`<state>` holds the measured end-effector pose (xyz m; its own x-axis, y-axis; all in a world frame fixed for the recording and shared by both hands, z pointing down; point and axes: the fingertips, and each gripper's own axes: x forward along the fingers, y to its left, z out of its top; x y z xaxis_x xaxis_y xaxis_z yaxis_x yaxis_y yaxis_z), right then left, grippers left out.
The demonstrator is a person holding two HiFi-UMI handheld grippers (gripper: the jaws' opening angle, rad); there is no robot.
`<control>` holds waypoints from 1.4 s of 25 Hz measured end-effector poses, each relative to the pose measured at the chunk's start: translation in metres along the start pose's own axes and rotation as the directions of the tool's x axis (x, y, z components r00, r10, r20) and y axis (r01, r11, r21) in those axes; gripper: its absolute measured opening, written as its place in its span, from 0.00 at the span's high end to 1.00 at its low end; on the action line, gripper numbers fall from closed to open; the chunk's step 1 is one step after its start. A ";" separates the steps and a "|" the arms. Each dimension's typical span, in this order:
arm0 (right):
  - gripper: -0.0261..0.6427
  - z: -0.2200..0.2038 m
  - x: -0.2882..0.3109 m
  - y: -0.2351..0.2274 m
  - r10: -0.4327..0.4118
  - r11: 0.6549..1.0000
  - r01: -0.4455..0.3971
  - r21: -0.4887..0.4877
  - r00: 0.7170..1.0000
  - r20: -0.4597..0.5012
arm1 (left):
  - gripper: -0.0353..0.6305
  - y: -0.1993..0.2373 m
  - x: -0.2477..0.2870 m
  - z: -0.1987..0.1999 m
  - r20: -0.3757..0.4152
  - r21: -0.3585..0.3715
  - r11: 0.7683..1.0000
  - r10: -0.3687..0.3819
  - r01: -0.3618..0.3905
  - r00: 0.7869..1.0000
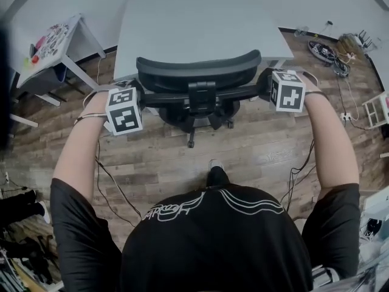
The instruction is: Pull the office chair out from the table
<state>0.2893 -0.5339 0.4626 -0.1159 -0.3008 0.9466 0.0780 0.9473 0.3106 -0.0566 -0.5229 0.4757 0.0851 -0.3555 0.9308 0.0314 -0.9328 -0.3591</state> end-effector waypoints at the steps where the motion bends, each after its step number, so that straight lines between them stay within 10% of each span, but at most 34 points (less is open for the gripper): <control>1: 0.75 0.001 -0.004 0.002 0.001 1.000 -0.001 0.007 1.000 -0.001 | 0.77 -0.001 -0.004 0.000 0.002 0.002 1.000 -0.007 0.007 1.000; 35: 0.72 0.030 -0.071 0.240 -0.097 0.991 0.100 0.090 0.995 -0.037 | 0.76 -0.224 -0.083 0.016 0.143 -0.015 0.999 0.038 -0.036 0.989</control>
<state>0.2866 -0.2819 0.4678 -0.0863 -0.3951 0.9146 -0.0231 0.9186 0.3946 -0.0550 -0.2834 0.4773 0.2280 -0.3781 0.8972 0.0130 -0.9202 -0.3911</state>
